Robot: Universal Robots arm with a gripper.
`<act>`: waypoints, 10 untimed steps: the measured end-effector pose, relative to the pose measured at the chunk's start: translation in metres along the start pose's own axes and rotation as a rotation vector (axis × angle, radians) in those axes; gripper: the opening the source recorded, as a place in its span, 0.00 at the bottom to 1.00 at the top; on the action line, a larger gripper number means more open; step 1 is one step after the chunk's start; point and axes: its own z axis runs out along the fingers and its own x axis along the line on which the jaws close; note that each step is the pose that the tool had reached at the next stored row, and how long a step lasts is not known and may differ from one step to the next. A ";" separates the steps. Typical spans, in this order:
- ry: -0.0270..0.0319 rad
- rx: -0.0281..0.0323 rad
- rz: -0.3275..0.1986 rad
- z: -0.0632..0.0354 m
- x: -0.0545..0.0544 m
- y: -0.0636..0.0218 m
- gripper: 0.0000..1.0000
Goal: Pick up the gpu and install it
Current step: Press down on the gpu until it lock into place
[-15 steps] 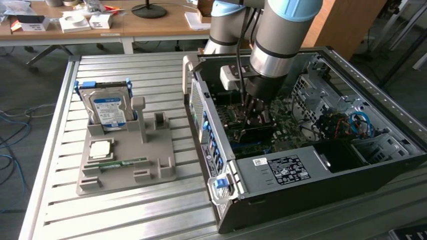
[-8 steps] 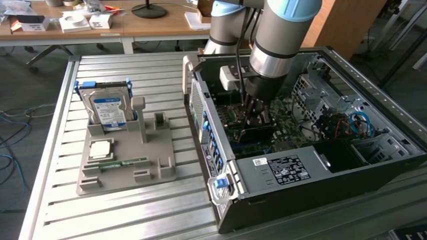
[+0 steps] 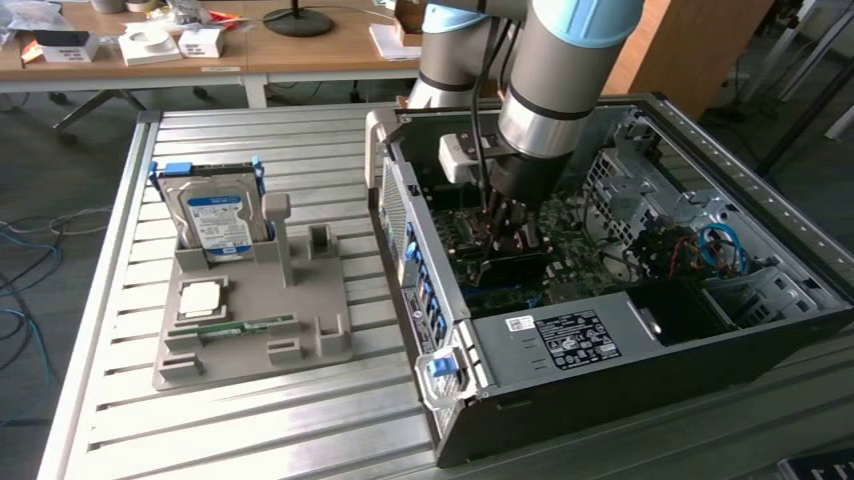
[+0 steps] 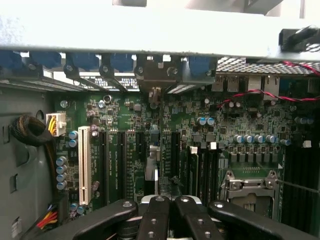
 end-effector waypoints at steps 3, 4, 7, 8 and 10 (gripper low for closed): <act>0.0008 -0.0003 0.000 -0.0004 0.000 0.0000 0.11; 0.0008 -0.0004 0.000 -0.0004 0.000 0.0000 0.11; 0.0008 -0.0003 0.000 -0.0004 0.000 0.0000 0.11; 0.0008 -0.0004 0.000 -0.0004 0.000 0.0000 0.11; 0.0008 -0.0003 0.000 -0.0004 0.000 0.0000 0.11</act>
